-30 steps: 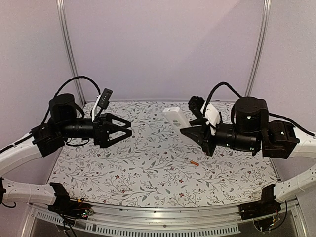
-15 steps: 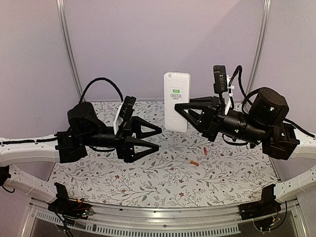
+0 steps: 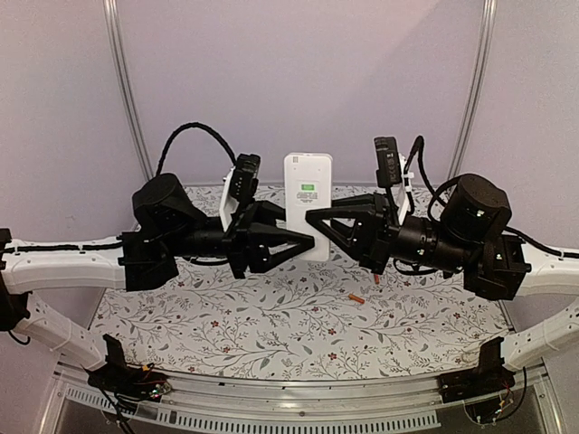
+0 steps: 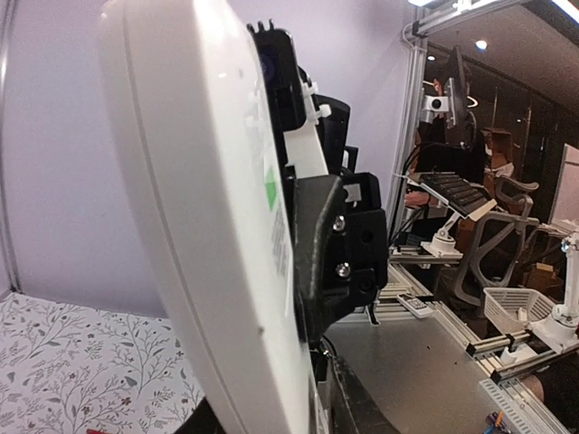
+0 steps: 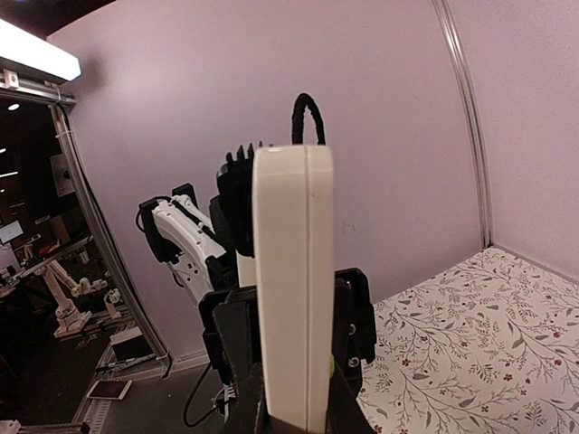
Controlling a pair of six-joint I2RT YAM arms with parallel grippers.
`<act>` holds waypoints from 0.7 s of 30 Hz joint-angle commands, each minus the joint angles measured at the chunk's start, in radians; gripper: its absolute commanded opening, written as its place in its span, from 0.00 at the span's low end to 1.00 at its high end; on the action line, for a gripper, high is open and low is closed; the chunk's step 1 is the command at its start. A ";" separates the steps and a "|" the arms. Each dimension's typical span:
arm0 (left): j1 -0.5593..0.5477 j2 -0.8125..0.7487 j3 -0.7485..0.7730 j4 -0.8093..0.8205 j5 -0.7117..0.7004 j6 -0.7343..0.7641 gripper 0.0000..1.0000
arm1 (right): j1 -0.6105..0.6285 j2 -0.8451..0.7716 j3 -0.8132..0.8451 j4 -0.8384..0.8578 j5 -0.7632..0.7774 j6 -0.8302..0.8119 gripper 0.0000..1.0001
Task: Load the batteries into the remote control
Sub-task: Pass from the right arm to the left
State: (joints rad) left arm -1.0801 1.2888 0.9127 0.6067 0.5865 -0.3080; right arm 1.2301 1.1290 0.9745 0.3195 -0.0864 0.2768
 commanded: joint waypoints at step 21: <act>0.019 -0.013 0.291 -1.001 0.107 0.435 0.00 | -0.003 -0.127 0.155 -0.693 -0.003 -0.127 0.73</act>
State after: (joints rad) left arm -1.0702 1.2884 1.1240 -0.0387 0.6891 -0.0505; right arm 1.2301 1.0229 1.0424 -0.0315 -0.0883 0.2001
